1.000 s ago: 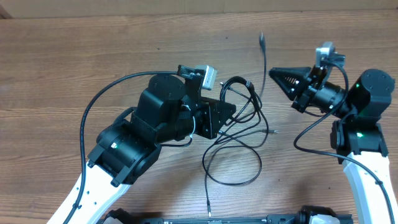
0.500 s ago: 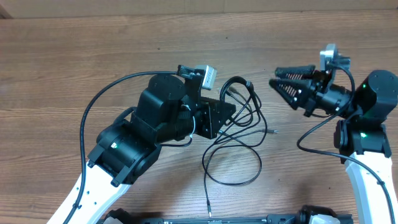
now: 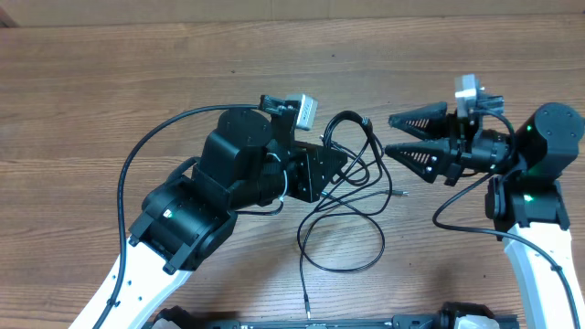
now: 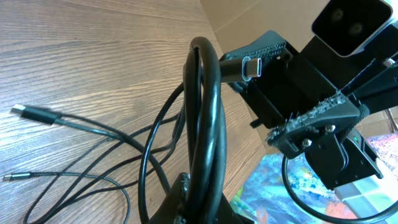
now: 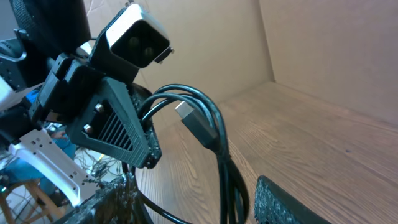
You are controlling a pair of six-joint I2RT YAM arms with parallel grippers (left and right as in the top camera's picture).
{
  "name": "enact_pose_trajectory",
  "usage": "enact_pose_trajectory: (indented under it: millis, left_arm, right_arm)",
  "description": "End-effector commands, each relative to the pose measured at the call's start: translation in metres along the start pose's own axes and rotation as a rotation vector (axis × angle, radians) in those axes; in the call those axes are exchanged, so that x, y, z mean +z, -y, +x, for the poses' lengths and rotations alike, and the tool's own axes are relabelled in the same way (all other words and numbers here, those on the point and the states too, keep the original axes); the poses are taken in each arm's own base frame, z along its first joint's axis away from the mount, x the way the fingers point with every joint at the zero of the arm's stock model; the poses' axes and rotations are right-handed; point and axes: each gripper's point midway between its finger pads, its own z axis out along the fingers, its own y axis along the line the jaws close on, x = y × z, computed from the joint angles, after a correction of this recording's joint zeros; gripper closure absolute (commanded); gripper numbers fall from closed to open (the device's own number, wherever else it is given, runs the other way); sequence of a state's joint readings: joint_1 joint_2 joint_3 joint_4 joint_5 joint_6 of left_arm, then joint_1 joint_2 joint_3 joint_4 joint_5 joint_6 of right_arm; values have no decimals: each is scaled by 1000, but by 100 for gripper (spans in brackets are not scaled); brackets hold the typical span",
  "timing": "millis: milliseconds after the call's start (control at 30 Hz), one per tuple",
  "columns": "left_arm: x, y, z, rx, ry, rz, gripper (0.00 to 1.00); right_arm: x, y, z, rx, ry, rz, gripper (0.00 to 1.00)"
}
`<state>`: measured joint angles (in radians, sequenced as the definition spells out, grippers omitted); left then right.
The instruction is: Untangle cables
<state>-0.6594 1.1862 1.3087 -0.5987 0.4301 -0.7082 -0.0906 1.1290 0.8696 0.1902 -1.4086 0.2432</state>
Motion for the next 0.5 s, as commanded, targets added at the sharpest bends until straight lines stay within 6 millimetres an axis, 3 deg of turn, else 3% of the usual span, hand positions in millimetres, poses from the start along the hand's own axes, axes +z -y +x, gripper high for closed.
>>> enact_pose_trajectory:
  millis: [0, 467]
  left_arm:
    - [0, 7, -3, -1, 9, 15, 96]
    - [9, 11, 2, 7, -13, 31, 96]
  right_arm:
    - [4, -2, -5, -31, 3, 1, 40]
    - [4, 6, -8, -29, 19, 51, 40]
